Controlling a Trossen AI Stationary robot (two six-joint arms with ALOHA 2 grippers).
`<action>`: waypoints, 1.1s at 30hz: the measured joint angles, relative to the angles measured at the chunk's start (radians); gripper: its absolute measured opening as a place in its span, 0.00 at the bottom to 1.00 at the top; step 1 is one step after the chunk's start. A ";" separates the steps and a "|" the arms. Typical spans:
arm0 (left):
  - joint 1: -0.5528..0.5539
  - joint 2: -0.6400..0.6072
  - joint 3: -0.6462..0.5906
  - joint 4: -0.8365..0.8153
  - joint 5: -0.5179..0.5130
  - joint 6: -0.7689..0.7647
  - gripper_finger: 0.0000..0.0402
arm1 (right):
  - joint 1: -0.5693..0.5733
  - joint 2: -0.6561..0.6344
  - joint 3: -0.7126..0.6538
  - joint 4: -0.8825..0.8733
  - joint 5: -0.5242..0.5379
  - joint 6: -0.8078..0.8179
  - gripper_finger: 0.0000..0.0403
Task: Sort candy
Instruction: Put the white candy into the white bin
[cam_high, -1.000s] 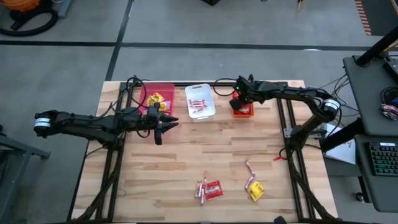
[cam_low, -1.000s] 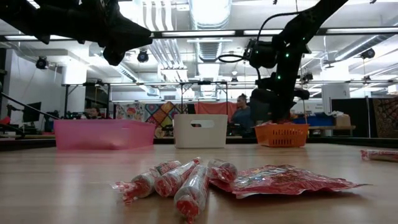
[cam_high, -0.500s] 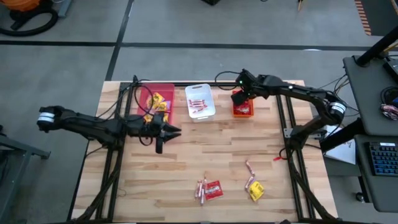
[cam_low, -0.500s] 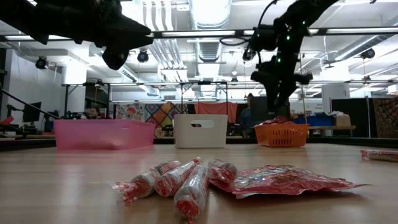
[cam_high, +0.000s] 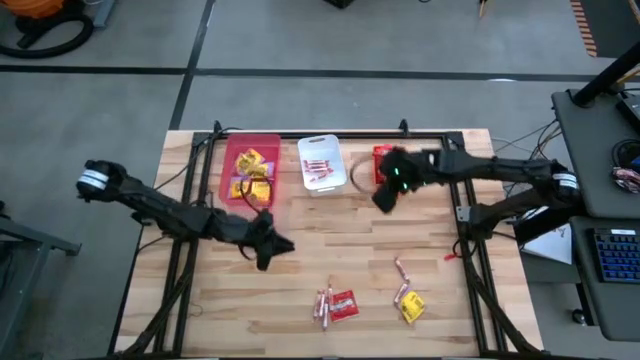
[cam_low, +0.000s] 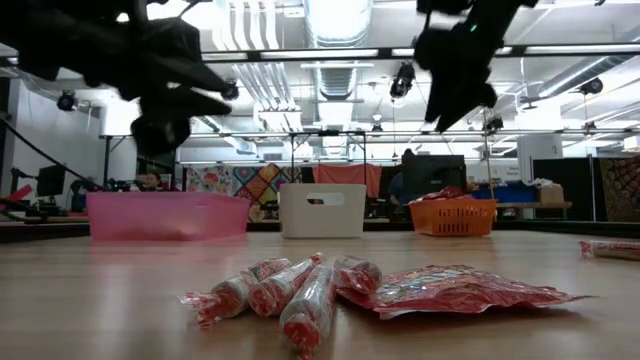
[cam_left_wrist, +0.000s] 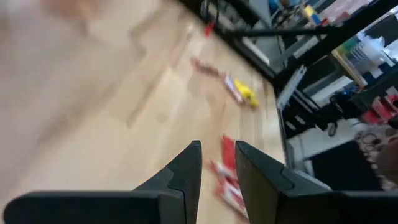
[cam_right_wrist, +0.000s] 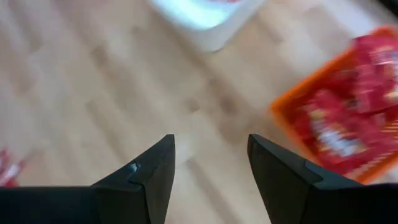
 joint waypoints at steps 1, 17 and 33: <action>-0.032 0.026 0.007 -0.002 -0.018 -0.048 0.20 | 0.042 -0.011 -0.009 0.000 0.008 0.016 0.48; -0.278 0.543 0.543 -0.516 -0.130 -0.446 0.20 | 0.475 -0.026 -0.065 0.007 0.192 0.256 0.48; -0.301 0.798 0.824 -0.657 -0.150 -0.440 0.44 | 0.549 -0.026 -0.066 0.000 0.192 0.267 0.48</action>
